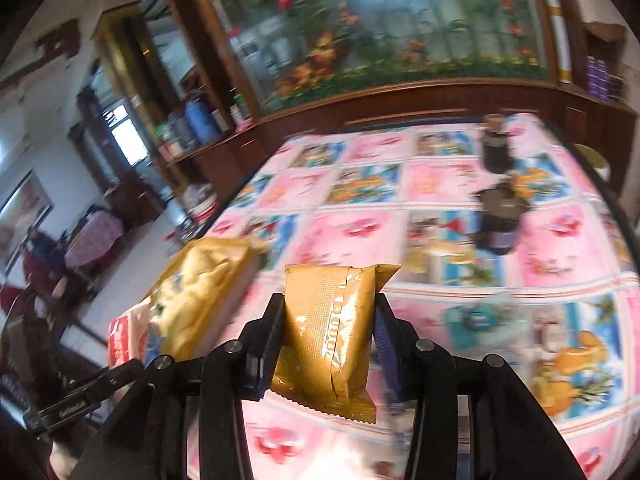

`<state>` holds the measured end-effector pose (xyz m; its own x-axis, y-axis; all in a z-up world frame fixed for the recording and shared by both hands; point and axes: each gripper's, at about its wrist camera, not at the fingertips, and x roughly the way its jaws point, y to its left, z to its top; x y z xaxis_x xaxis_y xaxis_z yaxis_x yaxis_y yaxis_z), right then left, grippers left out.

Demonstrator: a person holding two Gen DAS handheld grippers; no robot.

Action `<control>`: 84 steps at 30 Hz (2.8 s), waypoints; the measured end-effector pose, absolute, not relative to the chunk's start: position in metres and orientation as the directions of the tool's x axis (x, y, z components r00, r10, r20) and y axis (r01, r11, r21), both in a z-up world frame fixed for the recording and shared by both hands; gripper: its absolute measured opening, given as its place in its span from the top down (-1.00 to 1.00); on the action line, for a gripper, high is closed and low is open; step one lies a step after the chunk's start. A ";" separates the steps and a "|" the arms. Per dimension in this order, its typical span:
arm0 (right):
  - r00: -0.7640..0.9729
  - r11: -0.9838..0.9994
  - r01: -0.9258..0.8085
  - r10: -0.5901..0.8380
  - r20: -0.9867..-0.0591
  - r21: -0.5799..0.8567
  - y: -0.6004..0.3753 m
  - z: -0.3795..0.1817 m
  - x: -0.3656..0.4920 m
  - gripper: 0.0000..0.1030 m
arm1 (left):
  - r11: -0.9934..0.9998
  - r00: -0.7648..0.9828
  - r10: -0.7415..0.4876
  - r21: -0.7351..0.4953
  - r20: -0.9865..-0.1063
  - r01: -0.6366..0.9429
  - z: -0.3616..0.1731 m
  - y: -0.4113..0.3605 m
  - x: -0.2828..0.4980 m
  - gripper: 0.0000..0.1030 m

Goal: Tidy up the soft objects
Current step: 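Carry the wet-wipes pack and yellow packet into the tray and release both, then move both open tools back over the remaining packets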

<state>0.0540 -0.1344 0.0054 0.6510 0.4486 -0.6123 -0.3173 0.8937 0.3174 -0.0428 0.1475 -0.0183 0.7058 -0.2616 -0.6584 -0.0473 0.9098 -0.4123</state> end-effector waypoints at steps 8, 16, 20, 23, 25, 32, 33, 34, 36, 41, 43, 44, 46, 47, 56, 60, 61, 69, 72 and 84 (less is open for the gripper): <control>0.496 0.790 -0.501 0.596 -0.632 0.352 -0.020 0.001 0.065 0.15 | 0.928 0.659 -0.122 -0.322 -0.742 -0.190 -0.052 0.181 -0.040 0.16; 0.351 0.705 -0.600 0.656 -0.668 0.378 0.085 -0.011 0.087 0.15 | 0.939 0.646 -0.101 -0.286 -0.757 -0.188 -0.072 0.185 -0.038 -0.16; 0.324 0.701 -0.616 0.641 -0.696 0.359 0.124 -0.021 0.100 0.15 | 0.913 0.686 -0.125 -0.354 -0.717 -0.204 -0.064 0.209 -0.052 -0.19; 0.349 0.726 -0.620 0.596 -0.723 0.299 0.148 -0.028 0.109 0.13 | 0.892 0.712 -0.133 -0.397 -0.690 -0.218 -0.059 0.226 -0.062 -0.24; 0.396 0.758 -0.608 0.548 -0.737 0.237 0.157 -0.032 0.113 0.10 | 0.890 0.728 -0.125 -0.400 -0.674 -0.218 -0.055 0.231 -0.066 -0.31; 0.417 0.775 -0.557 0.573 -0.706 0.299 0.141 -0.025 0.123 -0.21 | 0.874 0.765 -0.120 -0.433 -0.633 -0.220 -0.048 0.240 -0.072 -0.41; 0.428 0.774 -0.554 0.581 -0.693 0.307 0.134 -0.020 0.121 -0.26 | 0.874 0.767 -0.118 -0.432 -0.630 -0.221 -0.047 0.243 -0.072 -0.41; 0.441 0.774 -0.549 0.588 -0.678 0.314 0.126 -0.014 0.118 -0.32 | 0.876 0.770 -0.115 -0.429 -0.628 -0.220 -0.046 0.242 -0.073 -0.41; 0.468 0.776 -0.543 0.596 -0.652 0.320 0.108 -0.005 0.112 -0.37 | 0.885 0.771 -0.104 -0.412 -0.628 -0.216 -0.042 0.238 -0.073 -0.41; 0.541 0.801 -0.528 0.574 -0.615 0.283 0.060 0.008 0.084 -0.41 | 0.932 0.765 0.006 -0.273 -0.645 -0.237 -0.027 0.210 -0.073 -0.41; 0.572 0.815 -0.521 0.555 -0.604 0.255 0.039 0.009 0.071 -0.48 | 0.949 0.760 0.073 -0.191 -0.646 -0.253 -0.020 0.195 -0.072 -0.41; 0.588 0.822 -0.516 0.544 -0.598 0.240 0.029 0.010 0.065 -0.49 | 0.954 0.758 0.095 -0.159 -0.645 -0.254 -0.018 0.188 -0.071 -0.41; 0.622 0.840 -0.501 0.516 -0.588 0.208 0.006 0.009 0.051 -0.55 | 0.963 0.754 0.131 -0.098 -0.643 -0.251 -0.014 0.174 -0.072 -0.42; 0.634 0.847 -0.493 0.506 -0.586 0.198 -0.005 0.008 0.046 -0.56 | 0.966 0.753 0.145 -0.073 -0.642 -0.248 -0.013 0.167 -0.071 -0.43; 0.698 0.902 -0.359 0.430 -0.572 0.239 -0.113 -0.007 0.018 -0.61 | 0.985 0.729 0.158 0.058 -0.666 -0.160 -0.010 0.099 -0.064 -0.49; 0.717 0.918 -0.283 0.395 -0.574 0.278 -0.159 -0.017 0.013 -0.61 | 0.987 0.721 0.158 0.103 -0.675 -0.120 -0.009 0.070 -0.060 -0.49; 0.720 0.921 -0.265 0.387 -0.576 0.286 -0.168 -0.019 0.013 -0.61 | 0.988 0.720 0.157 0.109 -0.676 -0.113 -0.009 0.064 -0.060 -0.49; 0.738 0.926 -0.156 0.341 -0.583 0.344 -0.227 -0.038 0.010 -0.61 | 0.983 0.694 0.169 0.166 -0.700 -0.072 -0.015 0.036 -0.054 -0.49; 0.739 0.924 -0.139 0.336 -0.584 0.355 -0.238 -0.043 0.008 -0.61 | 0.982 0.684 0.175 0.176 -0.709 -0.068 -0.018 0.029 -0.051 -0.50; 0.731 0.919 -0.106 0.331 -0.597 0.380 -0.253 -0.057 0.010 -0.61 | 0.979 0.643 0.181 0.201 -0.744 -0.042 -0.032 0.014 -0.040 -0.50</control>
